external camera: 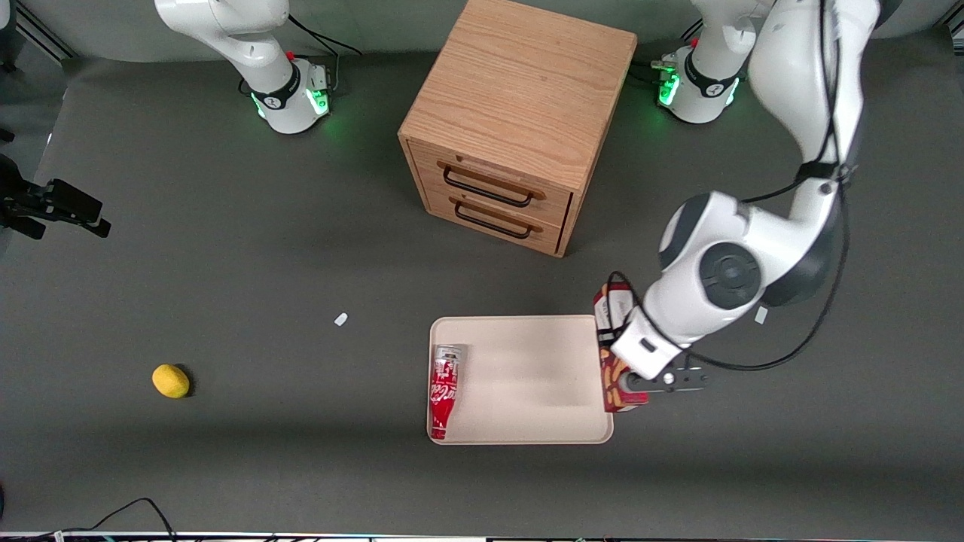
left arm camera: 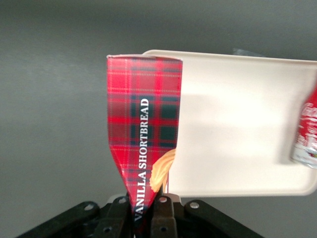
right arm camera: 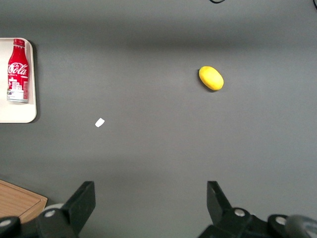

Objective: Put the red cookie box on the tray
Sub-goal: 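Carry the held box over the white tray and lower it inside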

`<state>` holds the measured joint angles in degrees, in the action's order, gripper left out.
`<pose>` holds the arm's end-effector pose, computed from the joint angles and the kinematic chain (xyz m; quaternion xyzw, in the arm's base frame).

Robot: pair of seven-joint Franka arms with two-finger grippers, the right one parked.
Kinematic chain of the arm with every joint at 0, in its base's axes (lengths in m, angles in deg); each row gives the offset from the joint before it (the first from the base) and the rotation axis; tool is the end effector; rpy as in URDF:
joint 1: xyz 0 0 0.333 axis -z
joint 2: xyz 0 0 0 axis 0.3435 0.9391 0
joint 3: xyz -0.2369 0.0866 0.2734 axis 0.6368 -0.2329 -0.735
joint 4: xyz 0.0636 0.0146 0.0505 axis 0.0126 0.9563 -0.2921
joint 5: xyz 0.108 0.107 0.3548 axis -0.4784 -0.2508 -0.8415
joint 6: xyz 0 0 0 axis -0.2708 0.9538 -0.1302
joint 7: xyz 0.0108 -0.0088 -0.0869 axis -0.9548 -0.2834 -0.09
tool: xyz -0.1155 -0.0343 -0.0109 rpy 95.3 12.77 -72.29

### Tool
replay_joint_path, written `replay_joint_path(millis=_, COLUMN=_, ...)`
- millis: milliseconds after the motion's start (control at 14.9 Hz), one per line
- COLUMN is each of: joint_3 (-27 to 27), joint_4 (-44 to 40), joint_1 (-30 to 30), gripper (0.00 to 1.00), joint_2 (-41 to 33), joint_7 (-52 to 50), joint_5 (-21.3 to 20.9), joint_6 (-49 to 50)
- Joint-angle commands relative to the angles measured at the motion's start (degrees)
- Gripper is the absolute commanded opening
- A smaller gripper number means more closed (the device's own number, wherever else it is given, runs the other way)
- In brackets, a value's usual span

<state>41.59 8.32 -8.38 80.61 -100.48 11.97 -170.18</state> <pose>0.7031 -0.3006 0.3918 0.9983 0.0326 0.0182 0.0452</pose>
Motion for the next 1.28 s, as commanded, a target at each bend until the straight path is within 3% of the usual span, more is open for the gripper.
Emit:
replay_joint_path(millis=0, joint_3=-0.5, joint_4=-3.8, joint_1=2.3, gripper=0.00, joint_2=4.9, joint_7=-4.0, joint_5=-4.4, joint_6=-1.6)
replay_joint_path(millis=336, joint_3=-0.8, joint_4=-2.9, joint_1=2.8, gripper=0.00, joint_2=9.1, joint_7=-4.2, joint_5=-6.8, joint_6=-6.2)
replay_joint_path(millis=739, joint_3=-2.0, joint_4=-2.2, joint_1=3.0, gripper=0.00, joint_2=10.7, joint_7=-4.1, joint_5=-6.8, joint_6=-8.8)
replay_joint_path(millis=807, joint_3=-2.0, joint_4=-2.2, joint_1=3.0, gripper=0.07, joint_2=10.7, joint_7=-4.0, joint_5=-6.8, joint_6=-8.8)
replay_joint_path(millis=874, joint_3=-2.1, joint_4=-2.0, joint_1=3.0, gripper=0.69, joint_2=10.7, joint_7=-3.9, joint_5=-6.9, joint_6=-9.0)
replay_joint_path(millis=941, joint_3=-2.2, joint_4=-1.1, joint_1=3.0, gripper=1.00, joint_2=10.5, joint_7=-4.0, joint_5=-8.0, joint_6=-10.5)
replay_joint_path(millis=1210, joint_3=-2.2, joint_4=-0.6, joint_1=2.9, gripper=1.00, joint_2=10.2, joint_7=-4.2, joint_5=-8.3, joint_6=-12.1)
